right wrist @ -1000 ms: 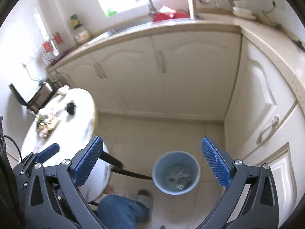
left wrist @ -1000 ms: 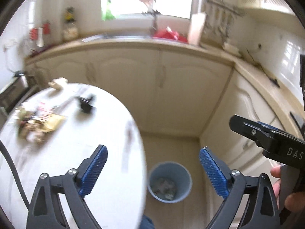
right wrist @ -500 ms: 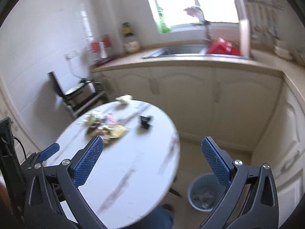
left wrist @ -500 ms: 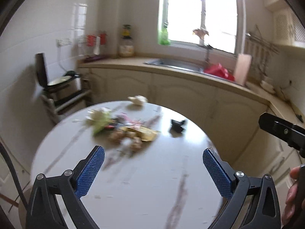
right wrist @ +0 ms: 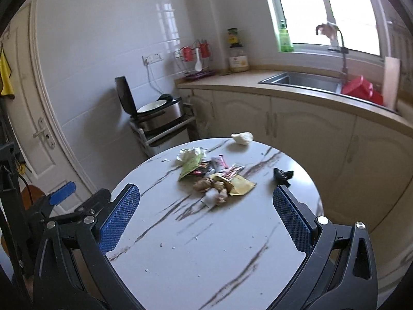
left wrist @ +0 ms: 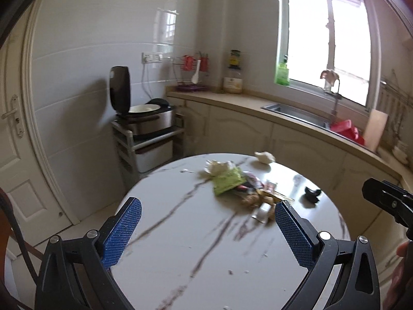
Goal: Collect trash
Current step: 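Return both tools to the table, then lower the right gripper onto a ginger piece while the left approaches the white cup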
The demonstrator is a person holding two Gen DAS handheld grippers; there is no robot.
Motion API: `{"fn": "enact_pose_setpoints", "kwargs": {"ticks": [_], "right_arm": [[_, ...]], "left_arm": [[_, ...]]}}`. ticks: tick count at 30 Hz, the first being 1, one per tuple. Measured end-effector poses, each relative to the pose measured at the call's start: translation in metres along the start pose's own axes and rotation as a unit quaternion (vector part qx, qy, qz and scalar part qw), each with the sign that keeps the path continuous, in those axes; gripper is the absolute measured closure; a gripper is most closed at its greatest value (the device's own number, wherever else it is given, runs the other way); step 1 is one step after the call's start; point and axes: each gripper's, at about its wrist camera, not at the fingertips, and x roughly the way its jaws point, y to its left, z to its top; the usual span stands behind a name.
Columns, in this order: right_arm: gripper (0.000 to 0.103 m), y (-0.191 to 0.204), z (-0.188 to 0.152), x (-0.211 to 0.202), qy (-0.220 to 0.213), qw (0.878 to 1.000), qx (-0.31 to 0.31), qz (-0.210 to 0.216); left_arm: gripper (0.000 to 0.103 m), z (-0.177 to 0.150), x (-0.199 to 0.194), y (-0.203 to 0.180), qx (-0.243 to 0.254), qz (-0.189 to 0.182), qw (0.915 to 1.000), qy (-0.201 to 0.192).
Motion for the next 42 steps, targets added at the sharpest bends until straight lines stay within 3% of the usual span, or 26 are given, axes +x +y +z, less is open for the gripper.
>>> {"fn": "enact_pose_setpoints", "kwargs": {"ticks": [6,13,22,29,35,42], "right_arm": [[0.000,0.007,0.004,0.017,0.007,1.000,-0.012,0.002],[0.000,-0.003,0.008,0.034,0.020,1.000,-0.018,-0.011],[0.000,-0.041,-0.004,0.073,0.075,0.996,-0.006,-0.042],[0.000,-0.052,-0.017,0.115,0.128,0.991,-0.003,-0.032],[0.020,-0.053,-0.032,0.167,0.191,0.982,0.015,-0.003],[0.042,-0.053,-0.043,0.206,0.226,0.973,0.040,0.025]], "left_arm": [[0.001,0.001,0.005,-0.003,-0.005,0.005,0.9999,0.008],[0.001,0.015,0.043,-0.006,-0.001,-0.015,0.9993,0.034],[0.001,0.036,0.115,-0.010,0.002,-0.036,0.9962,0.079],[0.001,0.040,0.158,-0.011,0.006,-0.038,0.9932,0.110],[0.001,0.044,0.197,-0.005,0.014,-0.035,0.9905,0.132],[0.001,0.045,0.231,-0.003,0.021,-0.041,0.9877,0.150]]}}
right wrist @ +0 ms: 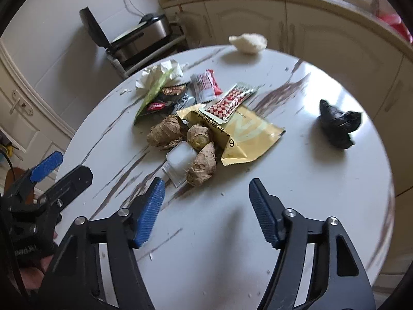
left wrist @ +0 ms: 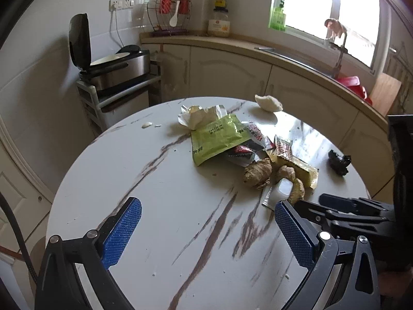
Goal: Collect trash
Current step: 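Lower the right gripper onto a ginger piece while the left approaches the white cup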
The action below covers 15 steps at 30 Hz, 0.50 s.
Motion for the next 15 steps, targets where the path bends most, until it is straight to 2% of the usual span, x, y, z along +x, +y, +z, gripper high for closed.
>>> {"fn": "enact_pose_setpoints", "kwargs": {"ticks": [7,11,15], "right_arm": [[0.057,-0.008,0.008,0.012,0.003,1.000,0.016,0.007],[0.062,-0.003,0.011,0.014,0.003,1.000,0.003,-0.001],[0.072,0.007,0.013,0.020,0.004,1.000,-0.014,0.000]], "left_arm": [[0.001,0.002,0.022,-0.002,0.007,-0.005,0.9999,0.006],[0.002,0.003,0.031,-0.006,0.011,-0.011,0.9998,0.010],[0.002,0.005,0.037,-0.009,0.012,-0.012,0.9998,0.013]]}}
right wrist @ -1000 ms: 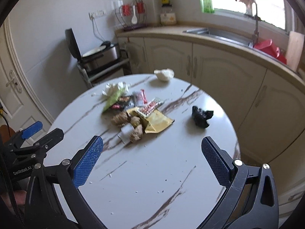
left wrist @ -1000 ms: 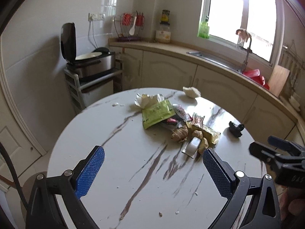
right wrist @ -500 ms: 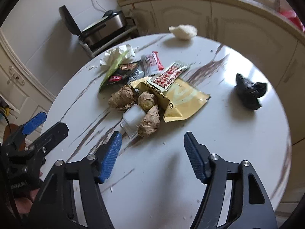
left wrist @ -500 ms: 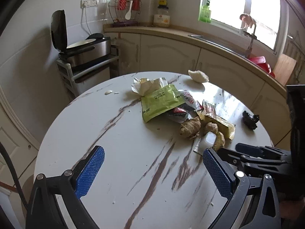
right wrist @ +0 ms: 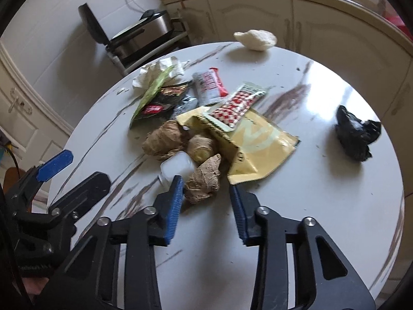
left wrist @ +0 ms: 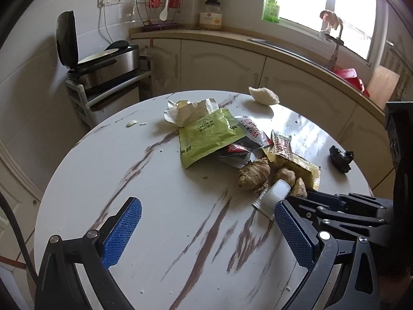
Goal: Collect trash
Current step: 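Lower the right gripper onto a ginger piece while the left approaches the white cup, then close the right gripper on the ginger while the left grasps the white cup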
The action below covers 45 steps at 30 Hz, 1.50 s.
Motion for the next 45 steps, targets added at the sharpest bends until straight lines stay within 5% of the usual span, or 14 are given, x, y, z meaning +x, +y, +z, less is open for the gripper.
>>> {"fn": "enact_pose_setpoints", "kwargs": {"ticks": [9,30,45], "right_arm": [[0.076,-0.007,-0.002,-0.004,-0.008,1.000,0.001,0.027],[0.077,-0.024,-0.011,-0.026,-0.019,1.000,-0.007,-0.001],[0.077,-0.056,-0.029,-0.051,-0.030,0.999,0.022,0.002]], "left_arm": [[0.002,0.006,0.009,0.001,0.002,-0.002,1.0000,0.008],[0.008,0.011,0.031,-0.030,0.031,-0.038,0.9983,0.032],[0.039,0.017,0.069,-0.057,0.030,-0.044,0.9974,0.050]]}}
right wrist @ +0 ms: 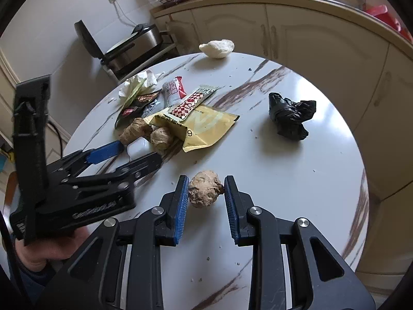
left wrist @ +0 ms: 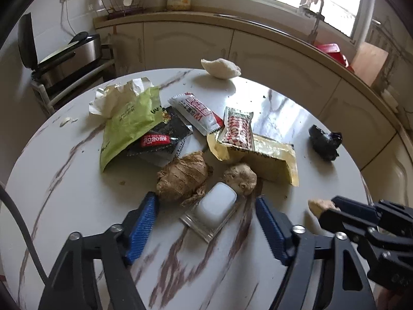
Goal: Collect trash
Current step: 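Close the right gripper on the ginger while the left grasps the white cup, then carry the white cup and ginger to the blue bin with both grippers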
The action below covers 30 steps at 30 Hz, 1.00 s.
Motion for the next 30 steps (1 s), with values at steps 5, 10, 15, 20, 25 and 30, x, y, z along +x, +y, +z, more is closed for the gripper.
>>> {"fn": "enact_pose_setpoints", "kwargs": {"ticks": [5,10,15,20,25,30], "right_arm": [[0.077,0.001,-0.002,0.000,-0.001,1.000,-0.001,0.007],[0.077,0.003,-0.002,0.001,-0.001,1.000,-0.002,0.014],[0.077,0.007,-0.003,-0.001,-0.001,1.000,-0.004,0.017],[0.077,0.009,-0.005,-0.002,-0.001,1.000,-0.006,0.016],[0.077,0.009,-0.005,-0.005,-0.002,1.000,-0.005,0.015],[0.077,0.008,-0.008,-0.014,-0.011,1.000,-0.003,0.014]], "left_arm": [[0.064,-0.006,-0.005,0.009,-0.004,-0.012,0.9999,-0.005],[0.077,-0.016,-0.016,0.017,-0.006,-0.027,0.9996,-0.007],[0.077,-0.022,-0.029,0.026,-0.011,-0.034,0.9994,-0.005],[0.077,-0.022,-0.036,0.027,-0.014,-0.033,0.9993,-0.007],[0.077,-0.022,-0.045,0.018,-0.001,-0.039,0.9991,-0.016],[0.077,-0.028,-0.063,0.007,0.010,-0.039,0.9989,-0.024]]}}
